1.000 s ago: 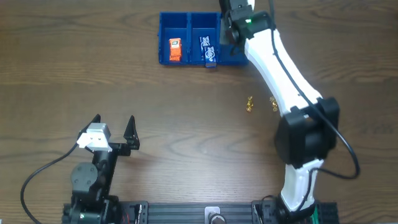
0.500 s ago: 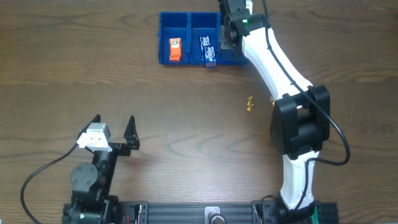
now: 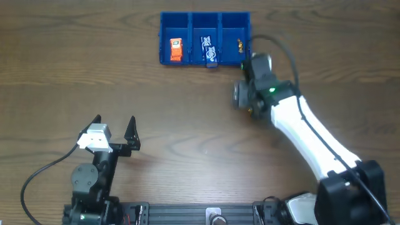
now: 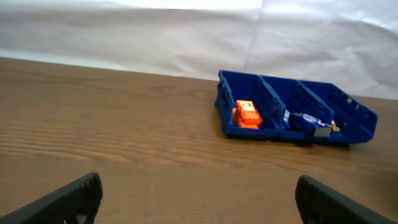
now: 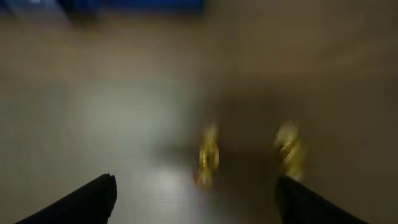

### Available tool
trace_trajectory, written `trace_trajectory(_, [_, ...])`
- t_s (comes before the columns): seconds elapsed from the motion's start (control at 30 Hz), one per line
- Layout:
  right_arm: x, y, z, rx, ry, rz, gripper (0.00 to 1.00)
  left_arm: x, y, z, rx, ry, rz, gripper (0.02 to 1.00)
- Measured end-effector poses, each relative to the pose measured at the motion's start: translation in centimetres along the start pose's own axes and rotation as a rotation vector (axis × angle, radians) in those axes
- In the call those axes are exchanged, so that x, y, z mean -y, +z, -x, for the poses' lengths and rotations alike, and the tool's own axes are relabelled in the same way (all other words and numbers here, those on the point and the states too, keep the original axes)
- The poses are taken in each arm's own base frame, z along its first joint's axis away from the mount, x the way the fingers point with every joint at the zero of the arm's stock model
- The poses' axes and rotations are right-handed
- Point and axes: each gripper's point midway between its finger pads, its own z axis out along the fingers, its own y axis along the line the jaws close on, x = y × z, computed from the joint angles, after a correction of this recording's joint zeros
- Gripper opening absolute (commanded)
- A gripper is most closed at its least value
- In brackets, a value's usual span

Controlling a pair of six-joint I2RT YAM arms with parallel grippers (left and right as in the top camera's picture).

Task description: Sort Candies Into Trays

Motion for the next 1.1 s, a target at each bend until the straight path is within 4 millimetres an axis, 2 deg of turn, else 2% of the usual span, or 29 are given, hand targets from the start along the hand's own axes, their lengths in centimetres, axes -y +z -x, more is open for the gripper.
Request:
trace_trajectory(0.07, [0.1,2.0,-2.8,-0.061,0.016,0.011,0.836,0.0,0.0,0.0,0.0,0.0,0.0,0.996])
trace_trajectory(0.17, [0.0,3.1,-4.0,-0.084,0.033,0.021,0.829,0.0,0.0,0.0,0.0,0.0,0.0,0.998])
trace_trajectory(0.3, [0.0,4.3,-3.7,-0.084,0.062,0.03,0.803,0.0,0.0,0.0,0.0,0.0,0.0,0.998])
trace_trajectory(0.43, [1.1,6.2,-3.7,-0.101,0.096,0.008,0.787,0.0,0.0,0.0,0.0,0.0,0.0,0.996])
trace_trajectory(0.57, [0.8,7.4,-3.1,-0.08,0.101,0.015,0.746,0.0,0.0,0.0,-0.001,0.0,0.0,0.998])
trace_trajectory(0.77, [0.6,7.7,-2.8,-0.068,0.107,0.02,0.66,0.0,0.0,0.0,0.0,0.0,0.0,0.998])
trace_trajectory(1.1, [1.3,7.7,-2.6,-0.057,0.106,-0.007,0.581,0.0,0.0,0.0,-0.001,0.0,0.0,0.998])
